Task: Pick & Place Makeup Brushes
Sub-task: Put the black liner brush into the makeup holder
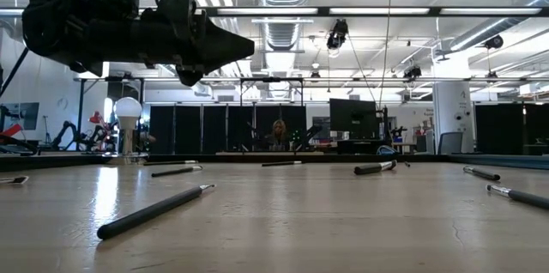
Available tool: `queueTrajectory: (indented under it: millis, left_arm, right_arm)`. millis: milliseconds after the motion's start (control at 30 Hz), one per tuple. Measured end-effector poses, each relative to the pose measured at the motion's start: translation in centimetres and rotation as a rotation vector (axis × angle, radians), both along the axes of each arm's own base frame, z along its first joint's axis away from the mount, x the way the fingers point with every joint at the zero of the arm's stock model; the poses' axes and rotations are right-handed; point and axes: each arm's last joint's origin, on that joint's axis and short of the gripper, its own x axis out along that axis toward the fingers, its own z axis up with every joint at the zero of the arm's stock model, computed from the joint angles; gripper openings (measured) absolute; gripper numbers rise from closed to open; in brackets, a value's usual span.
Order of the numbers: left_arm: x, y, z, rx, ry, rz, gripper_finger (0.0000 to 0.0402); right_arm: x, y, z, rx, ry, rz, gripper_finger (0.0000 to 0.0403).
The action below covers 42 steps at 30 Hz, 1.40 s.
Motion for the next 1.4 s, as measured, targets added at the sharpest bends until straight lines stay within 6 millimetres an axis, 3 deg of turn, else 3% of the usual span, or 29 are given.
queueTrajectory:
  millis: [167, 400, 700, 867, 1000, 1167, 1400]
  left_arm:
    - [0.0, 0.1, 0.0, 0.001, 0.000, 0.002, 0.0064]
    - [0.0, 0.1, 0.0, -0.001, -0.001, 0.005, 0.0064]
    - [0.1, 0.2, -0.6, 0.001, 0.059, 0.006, 0.0064]
    - [0.1, 0.1, -1.0, 0.005, 0.103, 0.000, 0.0064]
    - [0.0, 0.1, -1.3, 0.009, 0.127, -0.015, 0.0064]
    - [-0.1, 0.0, -1.4, 0.023, 0.143, -0.030, 0.0064]
    - [-0.4, 0.1, -1.5, 0.029, 0.209, -0.033, 0.0064]
  right_arm:
    - [0.0, 0.0, 1.1, 0.034, -0.013, 0.006, 0.0086]
    - [0.9, -0.6, 2.5, 0.064, -0.037, 0.030, 0.0030]
    - [5.7, -4.1, 4.1, -0.043, -0.157, 0.246, 0.0008]
    - [9.7, -6.4, 2.6, -0.103, -0.200, 0.434, 0.0008]
    - [12.0, -9.0, 0.1, -0.118, -0.280, 0.543, 0.0008]
    - [13.6, -12.7, -2.7, -0.133, -0.480, 0.610, 0.0008]
    - [14.7, -18.2, -4.0, -0.252, -0.784, 0.649, 0.0008]
